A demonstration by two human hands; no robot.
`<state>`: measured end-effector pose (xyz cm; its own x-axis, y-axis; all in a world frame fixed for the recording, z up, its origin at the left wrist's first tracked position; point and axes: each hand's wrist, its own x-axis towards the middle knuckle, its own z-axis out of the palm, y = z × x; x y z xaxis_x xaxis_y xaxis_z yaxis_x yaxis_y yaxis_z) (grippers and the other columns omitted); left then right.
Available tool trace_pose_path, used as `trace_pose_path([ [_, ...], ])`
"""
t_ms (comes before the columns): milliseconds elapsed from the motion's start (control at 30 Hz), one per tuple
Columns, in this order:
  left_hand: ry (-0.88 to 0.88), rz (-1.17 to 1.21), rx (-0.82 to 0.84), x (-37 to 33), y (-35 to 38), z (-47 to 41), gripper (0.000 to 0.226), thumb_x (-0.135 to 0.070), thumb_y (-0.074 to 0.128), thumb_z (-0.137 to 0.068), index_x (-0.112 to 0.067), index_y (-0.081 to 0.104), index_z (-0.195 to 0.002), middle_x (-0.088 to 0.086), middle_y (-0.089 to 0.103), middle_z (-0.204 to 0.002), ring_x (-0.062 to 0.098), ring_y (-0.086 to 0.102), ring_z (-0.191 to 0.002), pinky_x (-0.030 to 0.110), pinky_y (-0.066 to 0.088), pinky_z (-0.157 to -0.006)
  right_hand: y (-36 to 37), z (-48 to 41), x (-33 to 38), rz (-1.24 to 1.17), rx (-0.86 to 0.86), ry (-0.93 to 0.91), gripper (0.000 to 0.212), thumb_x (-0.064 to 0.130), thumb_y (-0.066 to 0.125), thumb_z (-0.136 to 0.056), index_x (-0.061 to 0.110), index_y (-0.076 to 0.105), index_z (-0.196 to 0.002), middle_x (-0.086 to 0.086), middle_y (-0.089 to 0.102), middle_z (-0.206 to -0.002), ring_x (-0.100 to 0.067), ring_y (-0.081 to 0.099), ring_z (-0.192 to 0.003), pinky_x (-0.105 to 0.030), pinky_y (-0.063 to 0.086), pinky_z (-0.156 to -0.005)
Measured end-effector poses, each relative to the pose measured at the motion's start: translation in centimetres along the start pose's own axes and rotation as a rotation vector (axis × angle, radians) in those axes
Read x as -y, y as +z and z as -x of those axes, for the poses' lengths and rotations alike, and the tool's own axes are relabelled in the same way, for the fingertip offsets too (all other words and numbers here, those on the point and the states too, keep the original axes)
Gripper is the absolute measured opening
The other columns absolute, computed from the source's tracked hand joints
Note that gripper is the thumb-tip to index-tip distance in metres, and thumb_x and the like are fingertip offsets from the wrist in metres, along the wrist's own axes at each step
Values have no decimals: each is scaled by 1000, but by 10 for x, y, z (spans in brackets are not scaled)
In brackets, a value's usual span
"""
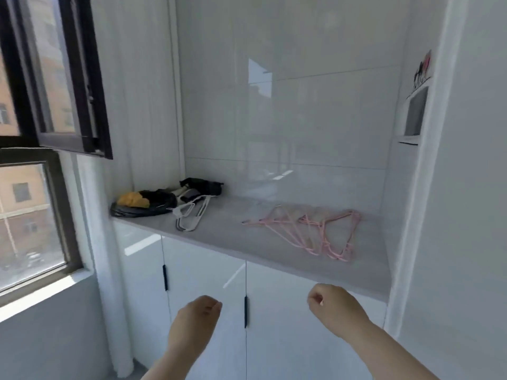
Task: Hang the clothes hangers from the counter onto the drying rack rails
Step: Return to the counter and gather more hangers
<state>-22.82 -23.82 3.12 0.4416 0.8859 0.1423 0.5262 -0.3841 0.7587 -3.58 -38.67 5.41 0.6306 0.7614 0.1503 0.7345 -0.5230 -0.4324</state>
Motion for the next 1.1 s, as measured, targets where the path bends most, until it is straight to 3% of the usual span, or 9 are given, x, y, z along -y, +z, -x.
trace_pose_path([
  [133,99,-38,42,-10,46,-80,19,-24,46,-93,-38,56,-84,-11,56,-102,10,52,-90,18,35,-73,31,-51,-24,-38,-76,27,16,29,43,-95,26,54,-106,9,52,-104,-6,42,-94,-20,34,-76],
  [233,118,-26,76,-13,82,-125,22,-16,47,-91,-28,63,-102,-10,55,-123,10,50,-113,17,34,-81,51,-76,-41,86,-127,63,24,25,55,-90,20,59,-114,8,59,-110,-12,50,-110,-19,39,-85],
  [333,192,-97,50,-18,105,-164,31,-18,48,-92,-22,56,-122,-6,44,-139,12,37,-130,21,27,-103,72,-109,-62,231,-465,-103,17,18,73,-55,15,70,-71,5,66,-71,-20,67,-68,-21,51,-62],
  [467,249,-350,119,-20,121,-206,47,-37,36,-96,-29,26,-142,-4,13,-154,13,10,-143,27,4,-114,74,-162,-68,329,-567,-123,23,21,56,-49,9,67,-65,-5,65,-66,-26,65,-60,-21,51,-54],
  [567,184,-420,204,-8,131,-221,77,-73,12,-81,-31,12,-145,-8,2,-156,10,-3,-144,31,-3,-116,82,-204,-65,318,-543,-182,33,16,73,-43,5,69,-73,-11,68,-76,-29,63,-75,-29,49,-70],
  [667,145,-454,201,-4,137,-225,140,-85,-35,-20,-36,5,-145,-13,-5,-155,8,-11,-143,31,-5,-115,90,-243,-56,320,-427,-212,51,19,89,-26,8,70,-72,-10,69,-78,-29,68,-72,-31,56,-60],
  [800,108,-452,222,-4,137,-226,144,-82,-39,-14,-38,3,-144,-15,-7,-154,6,-12,-142,31,-7,-115,97,-275,-50,338,-354,-267,44,25,90,-24,16,68,-60,2,65,-58,-20,65,-57,-22,51,-52],
  [933,76,-439,212,-6,138,-227,142,-85,-35,-14,-40,4,-143,-17,-7,-154,4,-12,-142,31,-7,-115,102,-284,-53,323,-428,-257,44,9,89,-18,16,67,-56,4,58,-44,-20,59,-46,-20,45,-44],
  [1100,51,-423,207,-7,138,-225,142,-87,-32,-14,-41,6,-143,-18,-5,-153,3,-11,-142,30,-6,-115,103,-289,-58,337,-613,-171,34,-1,82,-27,16,66,-52,2,57,-43,-23,58,-46,-30,33,-60],
])
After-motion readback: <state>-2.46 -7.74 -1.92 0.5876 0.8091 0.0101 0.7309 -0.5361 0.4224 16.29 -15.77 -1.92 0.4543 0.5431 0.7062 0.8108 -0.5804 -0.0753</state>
